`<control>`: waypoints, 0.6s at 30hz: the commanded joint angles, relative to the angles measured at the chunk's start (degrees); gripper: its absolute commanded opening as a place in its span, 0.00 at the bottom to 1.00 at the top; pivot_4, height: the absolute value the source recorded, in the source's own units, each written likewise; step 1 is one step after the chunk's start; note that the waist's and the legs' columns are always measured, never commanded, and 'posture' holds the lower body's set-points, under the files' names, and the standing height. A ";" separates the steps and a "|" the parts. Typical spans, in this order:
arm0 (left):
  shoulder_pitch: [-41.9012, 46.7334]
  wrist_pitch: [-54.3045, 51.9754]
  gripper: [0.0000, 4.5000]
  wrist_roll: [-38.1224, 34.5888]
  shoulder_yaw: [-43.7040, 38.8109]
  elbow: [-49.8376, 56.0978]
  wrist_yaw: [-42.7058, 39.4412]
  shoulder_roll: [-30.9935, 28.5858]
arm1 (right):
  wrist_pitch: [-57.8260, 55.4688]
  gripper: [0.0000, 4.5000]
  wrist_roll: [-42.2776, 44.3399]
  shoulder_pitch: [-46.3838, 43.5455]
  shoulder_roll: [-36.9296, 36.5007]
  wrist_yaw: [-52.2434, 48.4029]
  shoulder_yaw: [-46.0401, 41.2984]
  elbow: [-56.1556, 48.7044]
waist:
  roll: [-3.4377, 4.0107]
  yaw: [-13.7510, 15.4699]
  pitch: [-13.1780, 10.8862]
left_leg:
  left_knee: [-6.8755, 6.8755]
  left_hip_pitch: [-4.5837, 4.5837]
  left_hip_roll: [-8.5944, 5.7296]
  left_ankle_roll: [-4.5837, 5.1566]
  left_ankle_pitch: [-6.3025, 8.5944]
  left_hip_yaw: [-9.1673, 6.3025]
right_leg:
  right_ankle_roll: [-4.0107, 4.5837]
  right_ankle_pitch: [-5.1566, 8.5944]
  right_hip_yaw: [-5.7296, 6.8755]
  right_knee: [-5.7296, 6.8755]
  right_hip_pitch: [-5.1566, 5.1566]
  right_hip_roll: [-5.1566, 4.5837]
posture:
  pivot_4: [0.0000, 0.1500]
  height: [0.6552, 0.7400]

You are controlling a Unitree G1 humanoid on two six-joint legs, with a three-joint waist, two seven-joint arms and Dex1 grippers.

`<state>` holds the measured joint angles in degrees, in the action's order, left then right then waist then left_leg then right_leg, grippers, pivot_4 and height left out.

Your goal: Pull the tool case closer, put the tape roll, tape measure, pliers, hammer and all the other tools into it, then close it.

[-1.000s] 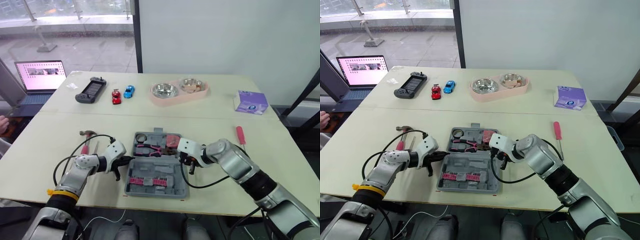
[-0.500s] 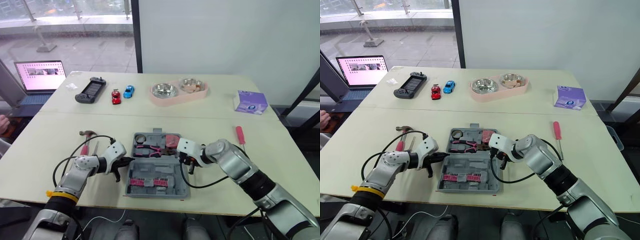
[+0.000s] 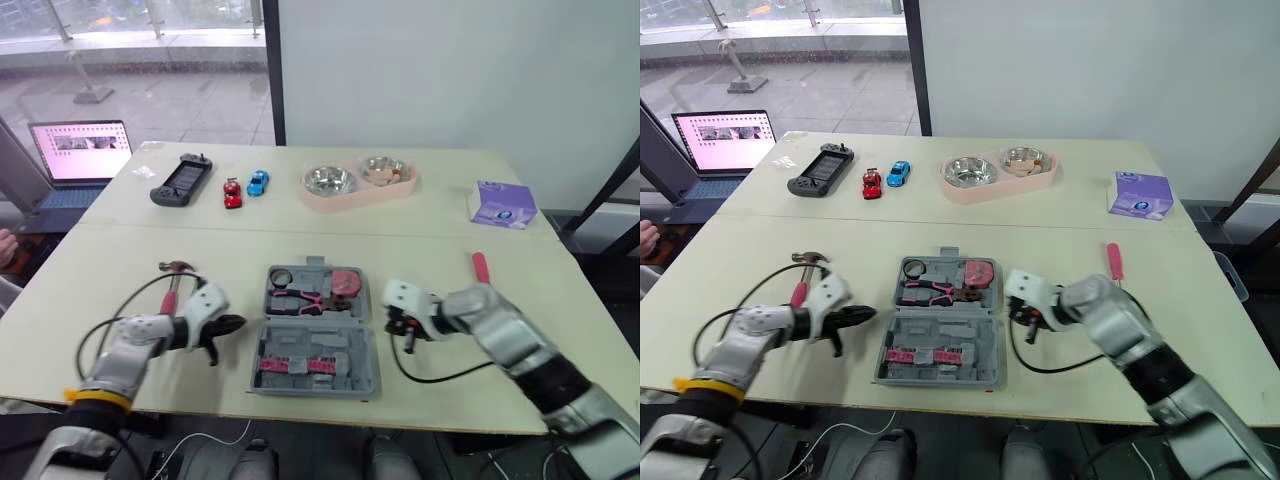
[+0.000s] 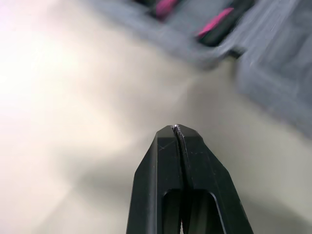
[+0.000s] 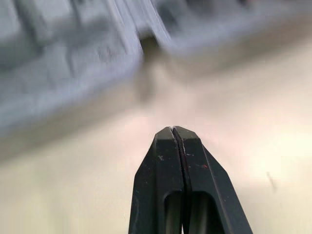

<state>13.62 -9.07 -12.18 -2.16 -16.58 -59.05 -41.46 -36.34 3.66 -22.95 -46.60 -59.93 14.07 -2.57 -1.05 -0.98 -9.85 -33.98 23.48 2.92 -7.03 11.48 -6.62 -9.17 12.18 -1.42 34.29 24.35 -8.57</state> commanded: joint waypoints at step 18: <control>-29.50 3.78 0.99 -10.32 -39.95 -10.74 0.68 -11.41 | 21.60 0.99 17.31 25.78 -3.10 -3.46 -40.91 17.29 | 0.01 -0.32 -0.02 | -0.10 -0.04 0.01 -0.08 0.06 0.11 | 0.02 0.06 0.00 -0.22 0.05 -0.09 | 1.00 1.00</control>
<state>-15.45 -7.06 -21.98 -39.76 -26.52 -58.60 -52.85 -17.07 20.30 2.99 -49.44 -63.99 -24.25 14.13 -1.05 -1.30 -9.87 -34.10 23.45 2.92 -7.22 11.61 -6.49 -9.15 12.23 -1.42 34.04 24.41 -8.67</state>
